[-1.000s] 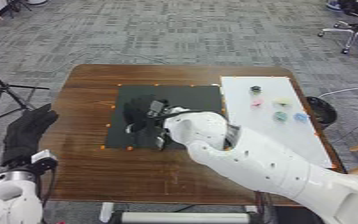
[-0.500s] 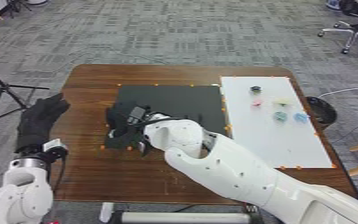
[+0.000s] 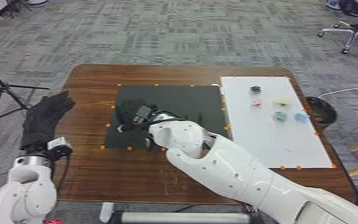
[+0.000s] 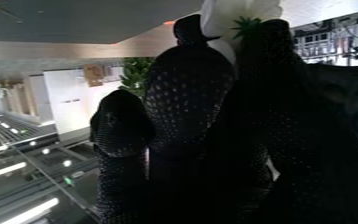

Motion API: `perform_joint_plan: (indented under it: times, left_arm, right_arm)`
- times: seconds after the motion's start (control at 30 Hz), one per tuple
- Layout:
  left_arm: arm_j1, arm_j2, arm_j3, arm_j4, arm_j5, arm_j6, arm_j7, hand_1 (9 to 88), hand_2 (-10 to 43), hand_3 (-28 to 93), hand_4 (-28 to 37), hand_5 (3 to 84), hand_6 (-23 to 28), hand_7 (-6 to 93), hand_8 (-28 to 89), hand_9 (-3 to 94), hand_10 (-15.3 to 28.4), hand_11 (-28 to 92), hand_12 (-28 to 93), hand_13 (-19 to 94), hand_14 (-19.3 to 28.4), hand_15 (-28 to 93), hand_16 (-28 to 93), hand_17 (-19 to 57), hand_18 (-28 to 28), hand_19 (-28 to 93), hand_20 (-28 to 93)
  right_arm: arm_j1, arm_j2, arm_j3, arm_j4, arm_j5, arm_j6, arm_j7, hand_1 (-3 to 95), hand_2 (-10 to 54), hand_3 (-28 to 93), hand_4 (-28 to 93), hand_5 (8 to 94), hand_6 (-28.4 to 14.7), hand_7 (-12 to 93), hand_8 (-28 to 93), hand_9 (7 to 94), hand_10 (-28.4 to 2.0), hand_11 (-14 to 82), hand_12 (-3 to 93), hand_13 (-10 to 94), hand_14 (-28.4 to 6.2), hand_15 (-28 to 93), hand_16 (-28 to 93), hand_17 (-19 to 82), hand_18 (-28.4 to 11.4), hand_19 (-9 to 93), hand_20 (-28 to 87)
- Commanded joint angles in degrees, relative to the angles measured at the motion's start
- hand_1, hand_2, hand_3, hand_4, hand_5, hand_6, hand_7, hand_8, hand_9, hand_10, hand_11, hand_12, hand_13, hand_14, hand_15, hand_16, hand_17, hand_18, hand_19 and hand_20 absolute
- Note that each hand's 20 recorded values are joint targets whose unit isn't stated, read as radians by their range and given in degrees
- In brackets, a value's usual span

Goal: Arrange flowers

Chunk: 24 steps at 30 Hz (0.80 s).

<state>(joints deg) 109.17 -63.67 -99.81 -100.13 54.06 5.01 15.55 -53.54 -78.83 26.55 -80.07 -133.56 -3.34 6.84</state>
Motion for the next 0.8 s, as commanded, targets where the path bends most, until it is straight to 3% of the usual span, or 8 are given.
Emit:
perform_joint_plan:
  times: [0.03, 0.27, 0.8]
  left_arm:
    - [0.0, -0.23, 0.2, -0.42, 0.32, -0.47, -0.18, 21.1, 19.8, 68, -28.3, 51.4, 3.2, 14.5, -8, 50.3, 15.1, 20, 12, 39, 18.0, 22, 0, 8.0, 11.8, 9, 19]
    - [-0.1, -0.29, 0.14, -0.44, 0.6, -0.73, -0.2, 20.3, 15.9, 69, -28.3, 51.1, 3.3, 14.2, -7, 49.9, 15.1, 20, 12, 38, 18.1, 22, 0, 7.8, 11.9, 9, 19]
    - [0.1, -0.37, 0.06, -0.56, 0.84, -0.87, -0.31, 20.9, 12.5, 69, -28.3, 51.0, 3.4, 14.1, -7, 49.6, 15.0, 20, 12, 38, 18.2, 22, 0, 7.7, 11.9, 8, 19]
  right_arm:
    - [-0.1, -1.1, 1.0, -1.2, 0.5, -2.7, 0.6, 58.2, -3.7, 50, -15, 75.8, 2.2, 14, 6, 78.1, -9.4, 8.3, 15.3, 89, -2.8, 48, 36, 53, -15.7, 93, 50]
    - [0.2, -1.2, 1.0, -1.5, 1.0, -3.7, 1.4, 56.1, -4.5, 49, -13, 73.1, 1.6, 14, 6, 75.2, -10.1, 10.5, 12.3, 88, -3.1, 48, 36, 52, -15.7, 93, 49]
    - [1.6, -0.7, 0.6, -1.8, 2.4, -3.3, 3.0, 49.3, -6.8, 57, -15, 62.7, 2.6, 14, 1, 68.0, -11.9, 9.1, 12.4, 87, -3.0, 49, 34, 52, -15.8, 93, 49]
